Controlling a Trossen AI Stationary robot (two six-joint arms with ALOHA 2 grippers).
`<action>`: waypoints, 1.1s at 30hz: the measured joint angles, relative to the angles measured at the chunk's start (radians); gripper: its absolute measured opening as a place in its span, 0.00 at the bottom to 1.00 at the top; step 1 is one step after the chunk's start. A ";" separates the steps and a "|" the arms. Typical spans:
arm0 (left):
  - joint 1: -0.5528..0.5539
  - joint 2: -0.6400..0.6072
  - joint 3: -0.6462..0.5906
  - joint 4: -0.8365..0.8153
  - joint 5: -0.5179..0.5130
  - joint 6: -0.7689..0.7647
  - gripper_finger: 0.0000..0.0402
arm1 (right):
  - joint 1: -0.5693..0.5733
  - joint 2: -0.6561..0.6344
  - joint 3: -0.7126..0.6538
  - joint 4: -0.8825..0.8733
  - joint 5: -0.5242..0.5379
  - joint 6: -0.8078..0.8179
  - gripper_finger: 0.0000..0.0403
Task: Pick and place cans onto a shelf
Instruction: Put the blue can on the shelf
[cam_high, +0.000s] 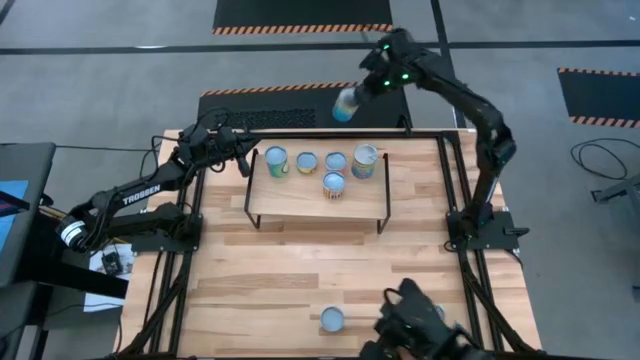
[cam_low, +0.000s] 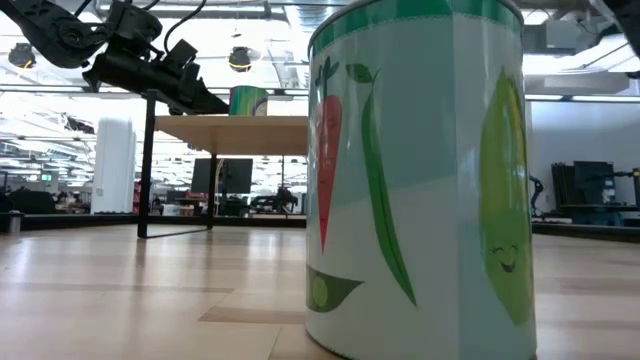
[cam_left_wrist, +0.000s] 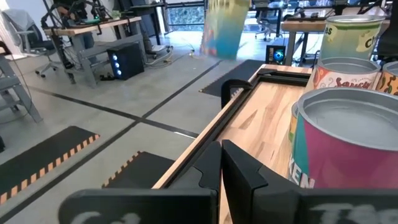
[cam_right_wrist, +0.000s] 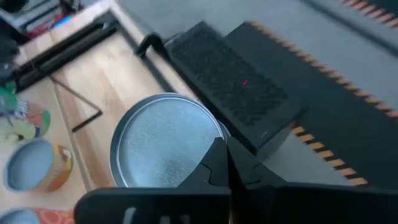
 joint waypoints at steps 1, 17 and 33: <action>0.000 0.000 0.000 0.000 0.000 0.000 0.00 | -0.002 -0.020 0.000 -0.003 0.006 0.000 0.00; 0.000 0.000 0.000 -0.002 0.000 0.001 0.00 | 0.121 -0.306 0.001 -0.138 -0.047 0.019 0.00; 0.000 0.000 0.000 -0.027 0.000 0.010 0.00 | 0.538 -0.361 -0.060 -0.371 0.124 0.262 0.00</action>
